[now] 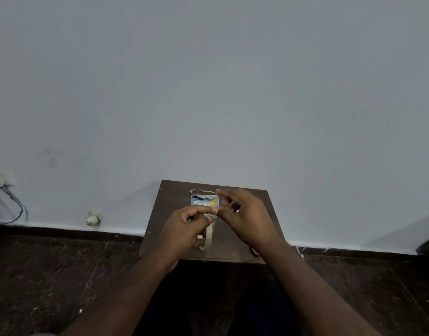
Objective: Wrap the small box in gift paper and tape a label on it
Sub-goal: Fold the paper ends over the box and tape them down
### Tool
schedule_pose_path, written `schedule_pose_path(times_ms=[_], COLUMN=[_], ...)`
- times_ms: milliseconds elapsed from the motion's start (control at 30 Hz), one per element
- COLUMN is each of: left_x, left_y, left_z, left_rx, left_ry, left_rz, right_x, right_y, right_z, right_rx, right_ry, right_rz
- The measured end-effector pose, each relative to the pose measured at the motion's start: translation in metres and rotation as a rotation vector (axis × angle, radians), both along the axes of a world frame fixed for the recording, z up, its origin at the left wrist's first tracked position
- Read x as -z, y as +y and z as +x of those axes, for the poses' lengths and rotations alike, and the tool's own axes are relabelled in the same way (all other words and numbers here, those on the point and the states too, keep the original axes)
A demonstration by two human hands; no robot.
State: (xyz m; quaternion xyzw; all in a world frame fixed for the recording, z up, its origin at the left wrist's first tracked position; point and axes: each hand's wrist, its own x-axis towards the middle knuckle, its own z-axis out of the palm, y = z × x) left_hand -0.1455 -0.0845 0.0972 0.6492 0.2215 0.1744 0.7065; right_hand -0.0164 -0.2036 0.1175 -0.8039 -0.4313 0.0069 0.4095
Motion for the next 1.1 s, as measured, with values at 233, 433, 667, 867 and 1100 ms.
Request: schedule_pose_path(times_ms=[233,433,667,867,1100], left_x=[-0.006,-0.006,-0.003,-0.001,0.004], left_y=[0.001,0.003,0.006,0.009,0.010], left_z=[-0.002,-0.002,-0.001,-0.002,-0.001], left_rx=[-0.006,-0.003,-0.051,-0.043,0.000], left_ry=[-0.001,0.000,-0.021,-0.008,-0.034], left_rz=[-0.114,-0.150,-0.167,-0.181,-0.158], right_x=[0.034,0.041,0.052,0.048,0.046], right_y=[-0.005,0.004,0.011,0.012,0.007], right_z=[0.001,0.003,0.000,0.001,0.006], right_rx=[-0.268,-0.322,-0.302,-0.295,-0.301], right_ry=[0.599,0.623,0.696,0.785,0.759], right_rz=[-0.030,0.017,0.023,-0.004,-0.032])
